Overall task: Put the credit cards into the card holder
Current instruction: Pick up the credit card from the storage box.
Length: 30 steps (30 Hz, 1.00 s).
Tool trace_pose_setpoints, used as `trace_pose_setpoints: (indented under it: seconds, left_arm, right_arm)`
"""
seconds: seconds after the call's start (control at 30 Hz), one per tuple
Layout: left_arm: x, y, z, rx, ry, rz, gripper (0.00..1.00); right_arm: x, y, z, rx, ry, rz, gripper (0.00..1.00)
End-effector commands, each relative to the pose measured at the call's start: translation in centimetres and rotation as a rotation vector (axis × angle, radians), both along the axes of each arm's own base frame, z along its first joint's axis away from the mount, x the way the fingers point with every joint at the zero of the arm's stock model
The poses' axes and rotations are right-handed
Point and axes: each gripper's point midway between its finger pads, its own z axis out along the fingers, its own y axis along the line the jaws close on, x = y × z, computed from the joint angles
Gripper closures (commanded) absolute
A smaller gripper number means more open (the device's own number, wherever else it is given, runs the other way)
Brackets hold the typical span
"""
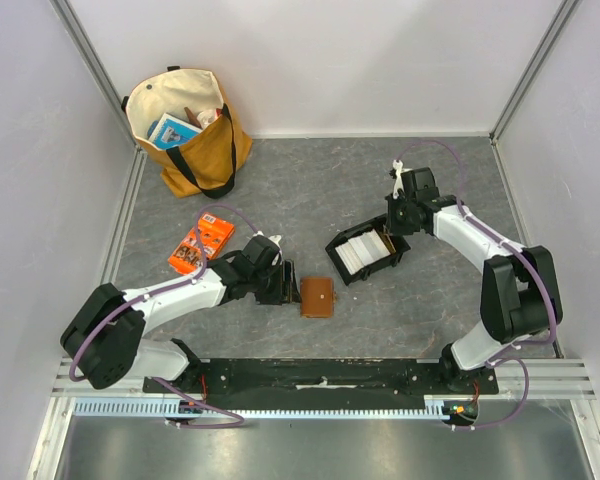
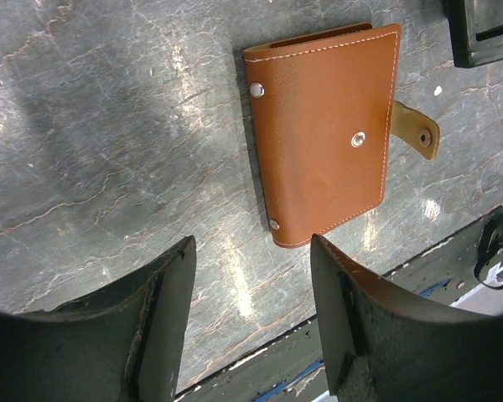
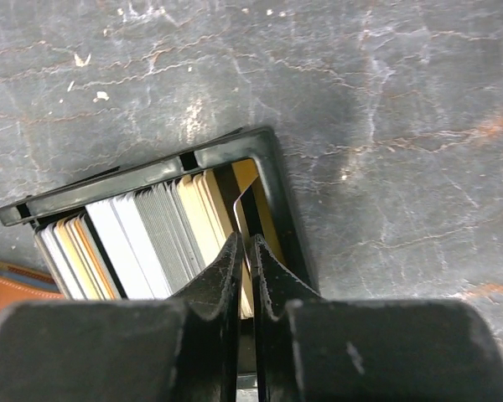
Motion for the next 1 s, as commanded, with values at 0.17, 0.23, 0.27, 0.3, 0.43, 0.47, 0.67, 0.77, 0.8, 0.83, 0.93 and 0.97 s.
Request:
trace_pose_setpoints:
  seconds: [0.17, 0.23, 0.27, 0.3, 0.43, 0.47, 0.67, 0.77, 0.8, 0.83, 0.93, 0.97]
  left_arm:
    - [1.0, -1.3, 1.0, -0.036, -0.044, -0.041, 0.37]
    - [1.0, -1.4, 1.1, -0.038, -0.044, -0.044, 0.37]
    - [1.0, -1.3, 0.9, -0.035, -0.041, -0.045, 0.37]
    - [1.0, -1.4, 0.9, -0.035, -0.041, -0.047, 0.37]
    - [1.0, -1.4, 0.9, -0.036, -0.042, -0.047, 0.37]
    - [1.1, -1.4, 0.9, -0.034, -0.042, -0.046, 0.37]
    - [1.1, -1.3, 0.7, -0.031, -0.041, -0.043, 0.37]
    - [1.1, -1.4, 0.7, -0.031, -0.040, -0.043, 0.37]
    - [1.1, -1.4, 0.7, -0.030, -0.039, -0.042, 0.37]
    - [1.0, -1.4, 0.7, -0.031, -0.037, -0.045, 0.37]
    - [1.1, -1.4, 0.7, -0.031, -0.039, -0.044, 0.37]
    - [1.0, -1.3, 0.6, -0.029, -0.036, -0.046, 0.37]
  right_arm:
    - [0.3, -1.3, 0.8, -0.223, -0.048, -0.023, 0.88]
    - [0.1, -1.1, 0.4, -0.257, -0.040, -0.007, 0.87]
    - [0.0, -1.0, 0.2, -0.273, -0.039, -0.005, 0.87]
    - [-0.1, -0.9, -0.1, -0.295, -0.031, 0.001, 0.87]
    - [-0.3, -1.5, -0.4, -0.411, -0.034, -0.004, 0.85]
    - [-0.3, -1.6, -0.4, -0.421, -0.033, -0.009, 0.85]
    - [-0.2, -1.9, 0.3, -0.453, -0.057, -0.023, 0.84]
    - [-0.1, -2.1, 0.7, -0.461, -0.067, -0.031, 0.84]
    - [-0.1, -2.0, 0.6, -0.466, -0.063, -0.025, 0.83]
    - [-0.1, -2.2, 0.5, -0.470, -0.059, -0.025, 0.83]
    - [-0.6, -1.8, -0.3, -0.458, -0.027, -0.005, 0.81]
    - [-0.7, -1.7, -0.6, -0.454, -0.018, 0.003, 0.80]
